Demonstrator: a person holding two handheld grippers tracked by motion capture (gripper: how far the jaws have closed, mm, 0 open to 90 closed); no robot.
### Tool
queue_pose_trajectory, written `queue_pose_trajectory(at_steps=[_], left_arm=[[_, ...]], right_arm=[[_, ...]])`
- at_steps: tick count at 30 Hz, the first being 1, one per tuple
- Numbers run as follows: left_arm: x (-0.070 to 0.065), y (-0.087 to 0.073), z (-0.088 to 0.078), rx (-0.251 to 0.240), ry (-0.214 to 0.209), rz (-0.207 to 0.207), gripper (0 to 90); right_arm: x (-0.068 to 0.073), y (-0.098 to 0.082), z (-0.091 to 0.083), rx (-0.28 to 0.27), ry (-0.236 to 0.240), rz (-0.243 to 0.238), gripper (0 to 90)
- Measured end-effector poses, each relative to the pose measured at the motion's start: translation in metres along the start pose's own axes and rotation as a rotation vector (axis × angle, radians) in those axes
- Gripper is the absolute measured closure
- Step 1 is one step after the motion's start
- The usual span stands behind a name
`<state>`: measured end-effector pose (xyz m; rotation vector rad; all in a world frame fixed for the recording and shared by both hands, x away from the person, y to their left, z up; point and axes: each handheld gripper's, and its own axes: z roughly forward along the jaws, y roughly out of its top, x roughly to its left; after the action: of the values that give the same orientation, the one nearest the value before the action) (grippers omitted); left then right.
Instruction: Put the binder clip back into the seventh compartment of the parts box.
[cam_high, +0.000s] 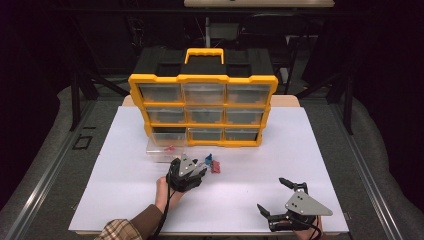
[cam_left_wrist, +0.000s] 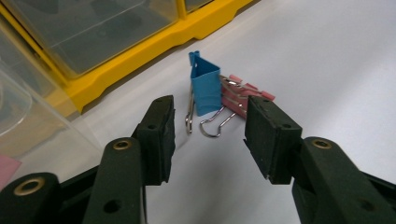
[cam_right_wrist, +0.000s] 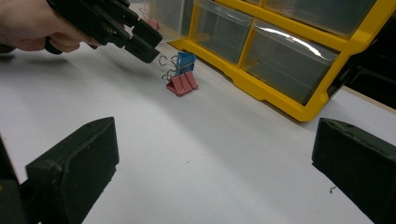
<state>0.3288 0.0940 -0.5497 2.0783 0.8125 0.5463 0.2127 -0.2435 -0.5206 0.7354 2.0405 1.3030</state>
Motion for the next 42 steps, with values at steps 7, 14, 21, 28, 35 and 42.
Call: queue_pose_trajectory(at_steps=[7,14,21,28,35,42], left_arm=[[0.003,-0.002,0.007,0.019,0.008,0.001,62.2],[0.003,-0.002,0.013,0.042,0.022,-0.001,71.3],[0.004,-0.004,0.018,0.059,0.023,-0.004,77.3],[0.004,-0.004,0.021,0.060,0.026,-0.013,83.7],[0.004,-0.004,0.022,0.075,0.023,-0.015,85.4],[0.006,-0.003,0.022,0.070,0.007,-0.025,88.6]], right_arm=[[0.000,0.000,0.000,0.002,0.002,0.000,0.2],[0.000,0.000,0.001,0.006,0.003,-0.001,0.2],[0.000,0.000,0.001,0.009,0.004,0.000,0.2],[0.000,0.000,0.001,0.011,0.005,-0.001,0.2],[0.000,-0.001,0.002,0.014,0.005,0.000,0.2],[0.000,-0.001,0.002,0.016,0.007,-0.001,0.2]])
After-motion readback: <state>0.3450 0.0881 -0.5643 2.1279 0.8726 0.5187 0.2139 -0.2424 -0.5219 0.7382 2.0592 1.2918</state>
